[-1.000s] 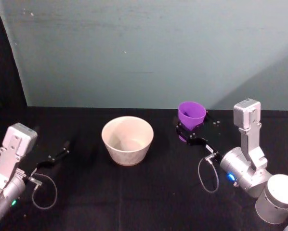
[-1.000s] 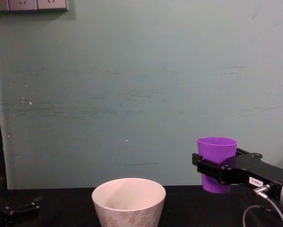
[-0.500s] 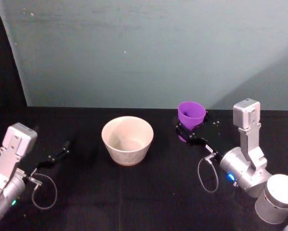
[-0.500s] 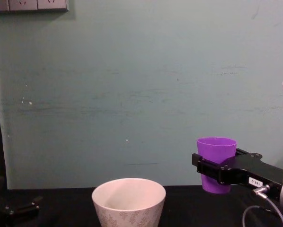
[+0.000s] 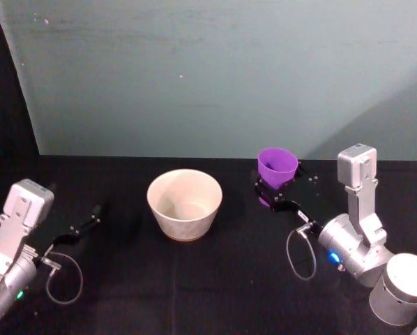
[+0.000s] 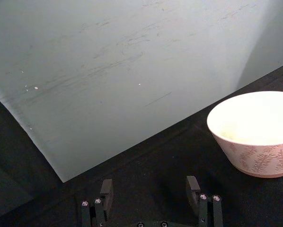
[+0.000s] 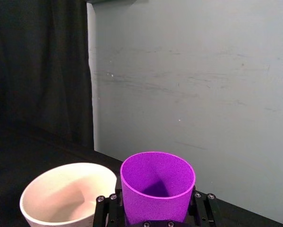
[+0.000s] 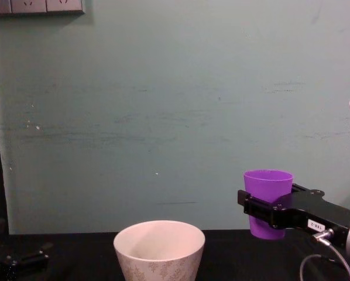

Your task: Pick up the cup and pour the mung beans from the cup into the bowl.

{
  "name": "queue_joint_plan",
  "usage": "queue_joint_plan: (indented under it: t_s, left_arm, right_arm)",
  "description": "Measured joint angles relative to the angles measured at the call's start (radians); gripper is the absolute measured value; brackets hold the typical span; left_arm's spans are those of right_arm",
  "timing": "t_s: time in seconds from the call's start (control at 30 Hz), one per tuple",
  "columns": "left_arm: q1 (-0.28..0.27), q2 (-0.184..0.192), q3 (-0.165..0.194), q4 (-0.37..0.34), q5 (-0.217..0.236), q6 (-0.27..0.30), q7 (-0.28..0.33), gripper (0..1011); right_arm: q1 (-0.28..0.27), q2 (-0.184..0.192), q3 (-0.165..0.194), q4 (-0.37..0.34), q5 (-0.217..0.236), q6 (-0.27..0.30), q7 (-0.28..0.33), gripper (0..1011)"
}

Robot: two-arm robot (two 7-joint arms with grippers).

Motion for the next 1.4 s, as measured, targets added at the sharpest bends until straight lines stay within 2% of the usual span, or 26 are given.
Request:
queue_joint_plan:
  t_s: [1.4]
  left_arm:
    - [0.000, 0.000, 0.000, 0.000, 0.000, 0.000, 0.000, 1012]
  right_arm:
    - [0.000, 0.000, 0.000, 0.000, 0.000, 0.000, 0.000, 733]
